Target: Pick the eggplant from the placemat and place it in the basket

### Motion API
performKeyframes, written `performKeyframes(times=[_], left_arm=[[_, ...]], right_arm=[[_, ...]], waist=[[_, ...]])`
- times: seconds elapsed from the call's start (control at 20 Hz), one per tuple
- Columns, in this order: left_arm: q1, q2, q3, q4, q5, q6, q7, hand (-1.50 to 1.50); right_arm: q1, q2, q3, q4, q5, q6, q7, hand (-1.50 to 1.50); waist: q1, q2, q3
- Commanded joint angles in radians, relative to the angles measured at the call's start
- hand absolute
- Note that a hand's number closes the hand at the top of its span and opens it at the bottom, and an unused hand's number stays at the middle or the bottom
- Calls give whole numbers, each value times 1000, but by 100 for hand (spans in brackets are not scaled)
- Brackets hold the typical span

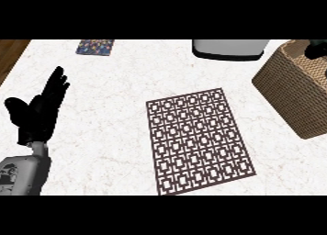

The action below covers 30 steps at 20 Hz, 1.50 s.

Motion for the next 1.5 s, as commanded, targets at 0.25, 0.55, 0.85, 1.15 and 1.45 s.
performKeyframes(times=[0.25, 0.55, 0.85, 1.15, 1.45], left_arm=[[-23, 11, 19, 17, 0, -3, 1, 0], [22, -21, -2, 23, -6, -7, -60, 0], [-49, -36, -10, 67, -40, 33, -31, 0], [-3, 8, 24, 32, 0, -21, -30, 0], [-20, 6, 19, 15, 8, -29, -5, 0]], right_arm=[[-9, 11, 58, 22, 71, 8, 68, 150], [-4, -14, 42, 23, 58, 214, 114, 150], [-37, -19, 28, 23, 48, 316, 120, 150], [57, -36, 21, 20, 46, 234, 68, 150], [39, -46, 46, 23, 74, 278, 107, 150]], waist=[[-3, 3, 4], [6, 7, 4], [-2, 11, 4], [-1, 4, 4], [20, 11, 5]])
